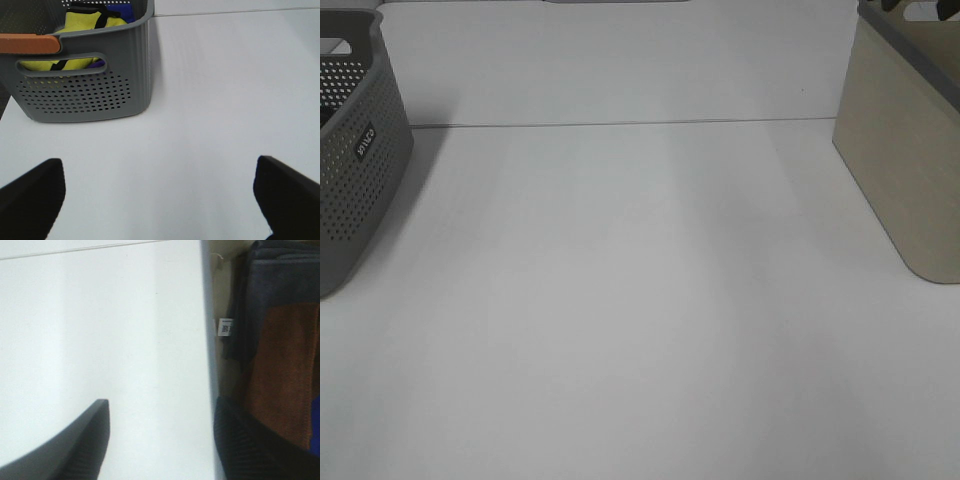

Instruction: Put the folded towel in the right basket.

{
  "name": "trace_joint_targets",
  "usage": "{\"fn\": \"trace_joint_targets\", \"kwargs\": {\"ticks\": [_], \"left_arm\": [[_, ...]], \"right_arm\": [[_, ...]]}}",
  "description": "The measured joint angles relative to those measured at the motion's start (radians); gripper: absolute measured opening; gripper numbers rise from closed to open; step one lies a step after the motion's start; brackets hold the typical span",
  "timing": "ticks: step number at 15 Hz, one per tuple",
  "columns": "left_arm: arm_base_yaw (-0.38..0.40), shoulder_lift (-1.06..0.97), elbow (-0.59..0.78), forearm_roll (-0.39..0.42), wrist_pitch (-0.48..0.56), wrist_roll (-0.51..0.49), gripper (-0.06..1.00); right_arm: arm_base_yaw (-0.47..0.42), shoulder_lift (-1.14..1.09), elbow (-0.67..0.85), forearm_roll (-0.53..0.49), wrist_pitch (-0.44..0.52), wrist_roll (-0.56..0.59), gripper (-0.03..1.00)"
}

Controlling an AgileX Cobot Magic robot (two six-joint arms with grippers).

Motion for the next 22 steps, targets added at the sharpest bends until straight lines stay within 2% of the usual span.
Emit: {"fn": "trace_joint_targets", "kwargs": {"ticks": [2, 4, 8, 9, 10, 15, 22], "left_arm": [[0.000, 0.000, 0.000, 0.000, 0.000, 0.000, 0.97], [0.000, 0.000, 0.000, 0.000, 0.000, 0.000, 0.97], [0.000, 0.000, 0.000, 0.000, 0.000, 0.000, 0.97], [0.000, 0.000, 0.000, 0.000, 0.000, 0.000, 0.97], [0.000, 0.000, 0.000, 0.000, 0.000, 0.000, 0.97], [0.000, 0.000, 0.000, 0.000, 0.000, 0.000, 0.97], [0.000, 0.000, 0.000, 0.000, 0.000, 0.000, 0.97]], "right_arm": [[0.054, -0.041, 0.000, -0.029, 0.001, 0.009, 0.58], [0.063, -0.095, 0.005, -0.035, 0.001, 0.030, 0.58], [0.063, -0.258, 0.149, -0.044, 0.000, 0.036, 0.58], [0.063, -0.323, 0.226, -0.044, 0.000, 0.036, 0.58], [0.063, -0.458, 0.390, -0.049, -0.001, 0.037, 0.58], [0.063, -0.821, 0.877, -0.052, -0.001, 0.037, 0.58], [0.063, -1.370, 1.315, -0.099, 0.001, 0.036, 0.58]]}}
